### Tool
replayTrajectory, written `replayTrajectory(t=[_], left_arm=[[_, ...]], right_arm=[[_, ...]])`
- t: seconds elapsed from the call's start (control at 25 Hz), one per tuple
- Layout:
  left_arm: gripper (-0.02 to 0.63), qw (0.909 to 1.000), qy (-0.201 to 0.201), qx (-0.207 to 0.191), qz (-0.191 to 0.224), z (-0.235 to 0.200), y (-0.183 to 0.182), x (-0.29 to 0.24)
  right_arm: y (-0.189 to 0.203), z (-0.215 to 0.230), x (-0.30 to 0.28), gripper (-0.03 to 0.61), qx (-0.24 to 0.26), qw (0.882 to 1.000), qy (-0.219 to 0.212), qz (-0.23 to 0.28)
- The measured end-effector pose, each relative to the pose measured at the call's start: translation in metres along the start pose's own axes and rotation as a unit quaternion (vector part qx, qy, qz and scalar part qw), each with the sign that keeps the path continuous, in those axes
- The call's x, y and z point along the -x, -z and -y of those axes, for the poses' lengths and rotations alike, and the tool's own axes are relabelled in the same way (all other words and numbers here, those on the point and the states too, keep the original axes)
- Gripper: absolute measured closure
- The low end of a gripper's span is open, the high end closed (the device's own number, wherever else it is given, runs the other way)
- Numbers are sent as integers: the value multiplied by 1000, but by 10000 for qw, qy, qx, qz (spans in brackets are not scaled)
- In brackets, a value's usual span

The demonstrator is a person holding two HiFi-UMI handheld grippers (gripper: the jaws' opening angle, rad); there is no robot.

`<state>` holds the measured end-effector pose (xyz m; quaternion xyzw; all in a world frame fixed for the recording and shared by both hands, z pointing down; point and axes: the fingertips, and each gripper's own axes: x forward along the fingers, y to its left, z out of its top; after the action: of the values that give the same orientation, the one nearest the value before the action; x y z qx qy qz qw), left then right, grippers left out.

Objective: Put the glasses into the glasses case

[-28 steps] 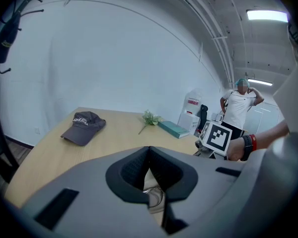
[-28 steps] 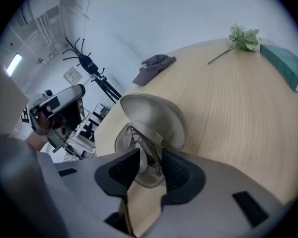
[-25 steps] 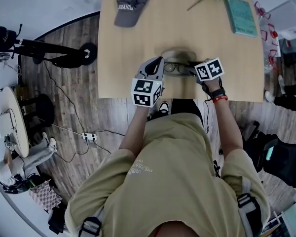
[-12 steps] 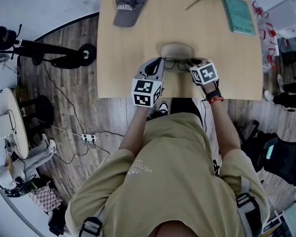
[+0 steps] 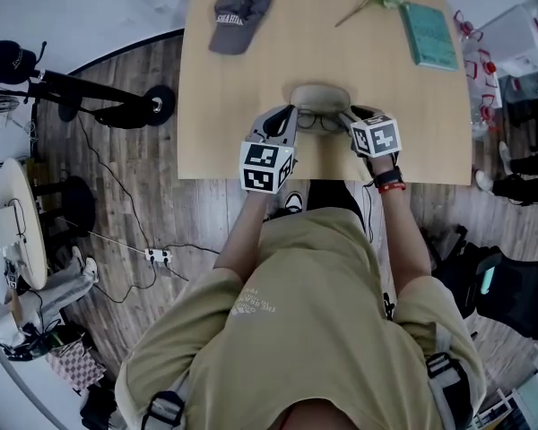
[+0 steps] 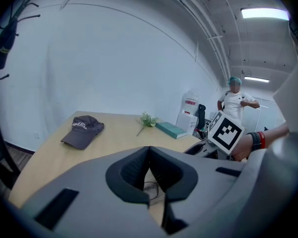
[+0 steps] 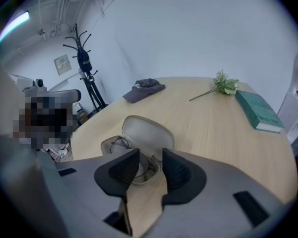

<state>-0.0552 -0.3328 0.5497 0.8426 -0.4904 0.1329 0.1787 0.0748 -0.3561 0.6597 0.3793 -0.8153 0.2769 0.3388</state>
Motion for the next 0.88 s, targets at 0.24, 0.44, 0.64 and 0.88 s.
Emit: replayTrajectory(t=[0.24, 0.44, 0.64, 0.88], left_arm=[[592, 9998, 31, -108, 183, 10, -14, 9], [592, 9987, 10, -240, 451, 17, -42, 17], [592, 9970, -56, -376, 680, 28, -72, 31], [592, 9937, -36, -600, 942, 44, -89, 53]], right_arm=[[-17, 2, 45, 397, -590, 9963, 274, 555], [-32, 2, 92, 407, -797, 9891, 569, 1101], [-48, -6, 138, 425, -751, 9805, 802, 1627], [-66, -28, 180, 465, -667, 9656, 1058, 2279]])
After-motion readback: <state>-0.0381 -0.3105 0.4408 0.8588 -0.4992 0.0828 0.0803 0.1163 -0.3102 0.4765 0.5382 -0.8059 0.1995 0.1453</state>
